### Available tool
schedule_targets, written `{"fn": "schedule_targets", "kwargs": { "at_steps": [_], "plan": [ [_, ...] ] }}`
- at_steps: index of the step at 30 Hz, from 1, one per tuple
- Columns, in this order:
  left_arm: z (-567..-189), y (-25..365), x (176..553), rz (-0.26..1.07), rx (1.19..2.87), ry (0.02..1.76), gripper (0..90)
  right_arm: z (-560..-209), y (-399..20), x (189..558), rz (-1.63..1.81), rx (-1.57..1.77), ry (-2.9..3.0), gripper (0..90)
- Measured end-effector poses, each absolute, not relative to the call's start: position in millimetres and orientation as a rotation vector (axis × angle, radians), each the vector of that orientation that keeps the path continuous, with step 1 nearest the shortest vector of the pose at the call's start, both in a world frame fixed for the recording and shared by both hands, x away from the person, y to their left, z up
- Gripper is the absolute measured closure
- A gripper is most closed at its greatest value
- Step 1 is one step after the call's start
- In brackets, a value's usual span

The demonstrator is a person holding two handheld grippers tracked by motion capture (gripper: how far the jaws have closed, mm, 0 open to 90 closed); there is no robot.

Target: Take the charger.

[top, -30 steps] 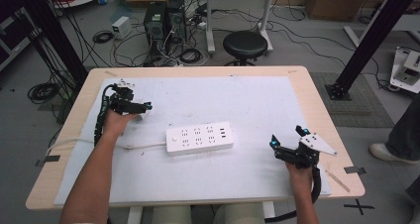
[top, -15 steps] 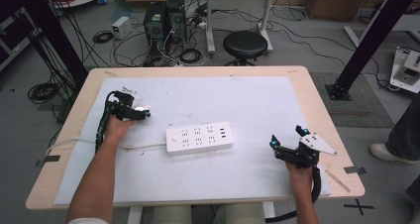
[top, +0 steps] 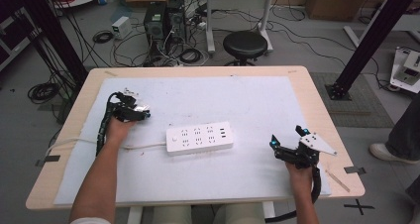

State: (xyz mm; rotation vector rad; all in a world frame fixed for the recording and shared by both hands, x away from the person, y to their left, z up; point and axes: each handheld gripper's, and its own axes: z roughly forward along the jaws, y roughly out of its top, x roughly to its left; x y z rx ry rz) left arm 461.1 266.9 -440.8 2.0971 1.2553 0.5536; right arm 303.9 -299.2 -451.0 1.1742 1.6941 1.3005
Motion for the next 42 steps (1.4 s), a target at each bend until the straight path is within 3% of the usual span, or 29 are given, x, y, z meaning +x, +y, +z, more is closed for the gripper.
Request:
{"fn": "schedule_targets", "kwargs": {
  "at_steps": [12, 19, 42],
  "plan": [
    [-425.3, 273.0, 450.2, 0.598, 1.994, 1.259, 42.5, -451.0, -298.9, 303.7, 1.301, 1.175, 1.697, 3.5],
    [-409.0, 270.6, 434.6, 0.714, 1.894, 1.225, 42.5, -450.8, -298.8, 304.0, 1.296, 1.173, 1.707, 3.5],
    [-372.7, 243.3, 372.5, 0.773, 1.822, 0.976, 42.5, -450.4, -299.0, 304.2, 1.303, 1.157, 1.718, 3.5]
  ]
}}
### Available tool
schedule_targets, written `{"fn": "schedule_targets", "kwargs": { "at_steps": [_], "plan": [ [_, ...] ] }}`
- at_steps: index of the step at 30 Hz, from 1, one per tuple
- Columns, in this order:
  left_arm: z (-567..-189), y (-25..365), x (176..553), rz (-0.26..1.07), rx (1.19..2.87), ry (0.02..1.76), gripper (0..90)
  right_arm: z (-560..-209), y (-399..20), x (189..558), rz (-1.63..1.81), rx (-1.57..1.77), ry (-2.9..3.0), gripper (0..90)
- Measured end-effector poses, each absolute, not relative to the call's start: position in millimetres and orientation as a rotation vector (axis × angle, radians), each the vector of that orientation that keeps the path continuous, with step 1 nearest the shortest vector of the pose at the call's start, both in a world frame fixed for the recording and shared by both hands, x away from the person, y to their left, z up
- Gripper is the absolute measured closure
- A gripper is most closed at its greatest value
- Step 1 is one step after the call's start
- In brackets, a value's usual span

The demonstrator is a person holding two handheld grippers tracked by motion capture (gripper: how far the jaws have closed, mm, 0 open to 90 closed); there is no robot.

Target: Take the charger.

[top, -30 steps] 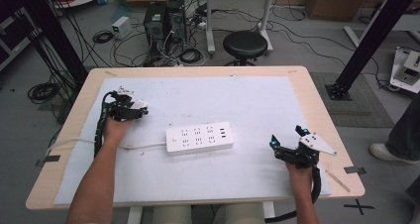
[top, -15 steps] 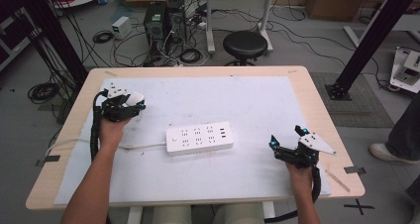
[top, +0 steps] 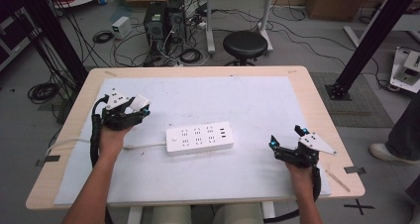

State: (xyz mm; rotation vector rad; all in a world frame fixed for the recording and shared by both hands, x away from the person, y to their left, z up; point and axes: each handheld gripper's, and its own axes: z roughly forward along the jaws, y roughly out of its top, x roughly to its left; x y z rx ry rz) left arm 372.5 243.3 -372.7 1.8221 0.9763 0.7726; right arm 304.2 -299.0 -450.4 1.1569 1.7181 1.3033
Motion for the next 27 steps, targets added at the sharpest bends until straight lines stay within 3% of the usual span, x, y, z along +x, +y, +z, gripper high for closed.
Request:
{"fn": "schedule_targets", "kwargs": {
  "at_steps": [27],
  "plan": [
    [-337.1, 200.7, 319.9, 0.678, 1.845, 0.684, 42.5, -420.4, -314.7, 310.1, 1.400, 1.115, 1.900, 3.5]
  ]
}}
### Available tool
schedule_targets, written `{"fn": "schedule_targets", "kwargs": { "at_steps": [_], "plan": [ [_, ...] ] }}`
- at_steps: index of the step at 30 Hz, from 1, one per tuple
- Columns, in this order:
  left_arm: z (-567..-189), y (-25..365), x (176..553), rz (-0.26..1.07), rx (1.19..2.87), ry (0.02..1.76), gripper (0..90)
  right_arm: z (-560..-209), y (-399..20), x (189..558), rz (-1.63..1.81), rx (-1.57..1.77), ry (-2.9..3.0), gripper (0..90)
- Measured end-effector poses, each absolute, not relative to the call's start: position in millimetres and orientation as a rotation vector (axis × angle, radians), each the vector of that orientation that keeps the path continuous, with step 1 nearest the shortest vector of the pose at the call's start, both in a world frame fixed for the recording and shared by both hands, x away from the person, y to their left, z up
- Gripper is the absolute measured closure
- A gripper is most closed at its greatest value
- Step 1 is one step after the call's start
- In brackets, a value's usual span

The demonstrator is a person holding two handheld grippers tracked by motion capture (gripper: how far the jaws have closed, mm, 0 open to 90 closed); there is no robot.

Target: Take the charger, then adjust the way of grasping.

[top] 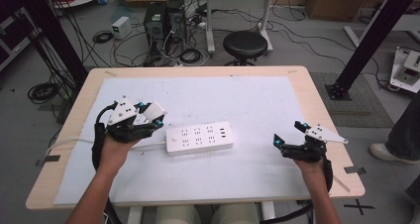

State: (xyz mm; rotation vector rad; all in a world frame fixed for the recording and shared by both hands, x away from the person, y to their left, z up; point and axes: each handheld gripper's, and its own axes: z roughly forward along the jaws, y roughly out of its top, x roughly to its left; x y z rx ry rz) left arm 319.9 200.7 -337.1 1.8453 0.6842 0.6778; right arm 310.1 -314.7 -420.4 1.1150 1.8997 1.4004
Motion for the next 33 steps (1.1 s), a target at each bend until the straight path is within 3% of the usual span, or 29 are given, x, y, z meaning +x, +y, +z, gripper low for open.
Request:
{"fn": "schedule_targets", "kwargs": {
  "at_steps": [20, 33],
  "plan": [
    [-324.6, 184.7, 309.9, 0.639, 1.896, 0.551, 42.5, -399.8, -309.0, 311.6, 1.415, 1.119, 1.993, 3.5],
    [-320.9, 153.7, 305.0, 0.593, 1.994, 0.368, 42.5, -381.2, -290.9, 310.6, 1.562, 1.088, 2.088, 3.5]
  ]
}}
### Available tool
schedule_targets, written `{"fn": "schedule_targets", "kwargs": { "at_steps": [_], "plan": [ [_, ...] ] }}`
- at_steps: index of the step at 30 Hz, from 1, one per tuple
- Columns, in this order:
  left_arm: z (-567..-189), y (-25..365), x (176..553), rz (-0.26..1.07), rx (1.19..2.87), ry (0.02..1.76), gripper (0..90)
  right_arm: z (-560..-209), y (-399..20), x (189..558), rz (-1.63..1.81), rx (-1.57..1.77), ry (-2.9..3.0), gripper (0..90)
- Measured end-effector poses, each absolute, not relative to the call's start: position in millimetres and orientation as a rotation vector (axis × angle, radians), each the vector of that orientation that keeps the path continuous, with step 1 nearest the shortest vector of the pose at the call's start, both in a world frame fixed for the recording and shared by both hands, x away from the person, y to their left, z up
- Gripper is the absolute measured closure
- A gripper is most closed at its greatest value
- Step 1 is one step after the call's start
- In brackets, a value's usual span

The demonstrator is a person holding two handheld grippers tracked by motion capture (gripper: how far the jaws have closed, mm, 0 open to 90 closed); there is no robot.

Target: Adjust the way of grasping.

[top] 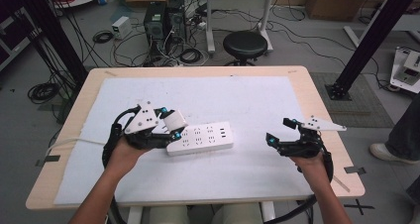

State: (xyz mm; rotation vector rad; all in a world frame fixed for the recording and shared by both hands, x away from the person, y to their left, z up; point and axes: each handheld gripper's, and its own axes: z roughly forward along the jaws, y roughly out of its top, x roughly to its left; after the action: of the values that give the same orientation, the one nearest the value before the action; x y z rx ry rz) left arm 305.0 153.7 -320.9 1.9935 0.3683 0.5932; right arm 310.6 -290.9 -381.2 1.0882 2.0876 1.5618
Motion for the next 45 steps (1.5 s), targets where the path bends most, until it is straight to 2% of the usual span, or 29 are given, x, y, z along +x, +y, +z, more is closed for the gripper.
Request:
{"fn": "schedule_targets", "kwargs": {
  "at_steps": [19, 33, 45],
  "plan": [
    [-321.2, 107.8, 295.8, 0.584, 2.074, 0.189, 42.5, -356.3, -250.5, 312.2, 1.690, 1.030, 2.244, 3.5],
    [-330.1, 83.4, 287.0, 0.617, 2.126, 0.058, 42.5, -362.9, -223.6, 315.9, 1.766, 1.028, 2.369, 3.5],
    [-330.0, 78.4, 287.5, 0.624, 2.136, 0.018, 42.5, -358.8, -222.4, 320.5, 1.845, 1.094, 2.431, 3.5]
  ]
}}
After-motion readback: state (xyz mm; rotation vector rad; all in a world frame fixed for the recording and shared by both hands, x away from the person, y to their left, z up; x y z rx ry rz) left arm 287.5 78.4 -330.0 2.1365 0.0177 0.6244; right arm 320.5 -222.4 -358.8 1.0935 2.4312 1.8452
